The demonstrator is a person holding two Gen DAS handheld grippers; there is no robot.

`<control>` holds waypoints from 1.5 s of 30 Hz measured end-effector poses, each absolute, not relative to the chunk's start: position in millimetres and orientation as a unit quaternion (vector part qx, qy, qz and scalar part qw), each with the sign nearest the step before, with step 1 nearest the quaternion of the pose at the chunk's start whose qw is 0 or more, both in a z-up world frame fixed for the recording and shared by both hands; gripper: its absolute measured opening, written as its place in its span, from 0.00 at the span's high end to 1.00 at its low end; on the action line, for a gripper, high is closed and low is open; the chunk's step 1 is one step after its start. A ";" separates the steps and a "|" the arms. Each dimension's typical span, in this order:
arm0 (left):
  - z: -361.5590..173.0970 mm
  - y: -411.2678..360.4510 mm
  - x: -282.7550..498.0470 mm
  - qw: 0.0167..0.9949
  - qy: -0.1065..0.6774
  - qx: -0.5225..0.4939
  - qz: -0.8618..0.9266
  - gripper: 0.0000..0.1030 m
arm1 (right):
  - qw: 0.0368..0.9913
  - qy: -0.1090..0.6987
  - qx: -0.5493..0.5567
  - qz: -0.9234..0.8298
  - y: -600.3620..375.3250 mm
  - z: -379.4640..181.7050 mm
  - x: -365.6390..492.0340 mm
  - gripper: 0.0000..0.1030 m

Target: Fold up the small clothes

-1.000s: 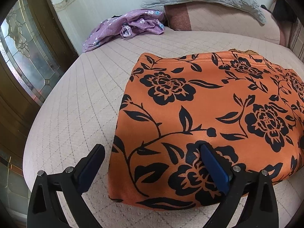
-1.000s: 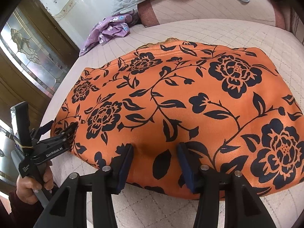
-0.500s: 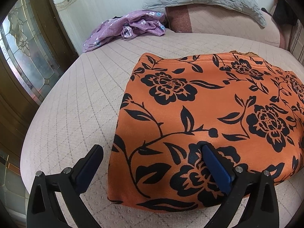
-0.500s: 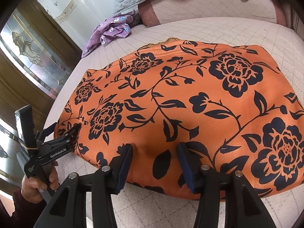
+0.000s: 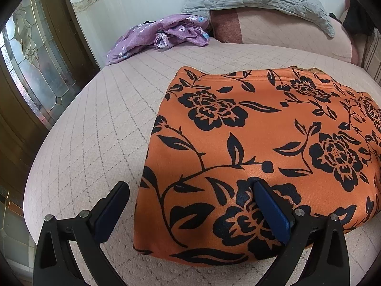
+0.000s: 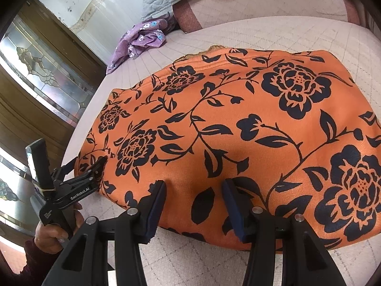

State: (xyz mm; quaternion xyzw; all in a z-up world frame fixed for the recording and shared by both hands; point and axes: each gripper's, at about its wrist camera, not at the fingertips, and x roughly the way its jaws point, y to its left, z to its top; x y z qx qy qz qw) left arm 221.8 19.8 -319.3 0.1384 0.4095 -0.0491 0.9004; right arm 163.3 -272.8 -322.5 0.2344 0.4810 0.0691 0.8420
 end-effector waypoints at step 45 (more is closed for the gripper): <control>-293.4 -28.5 233.7 0.874 0.461 0.128 -0.088 0.00 | 0.739 0.296 0.596 -0.104 -415.7 -359.0 66.7 0.32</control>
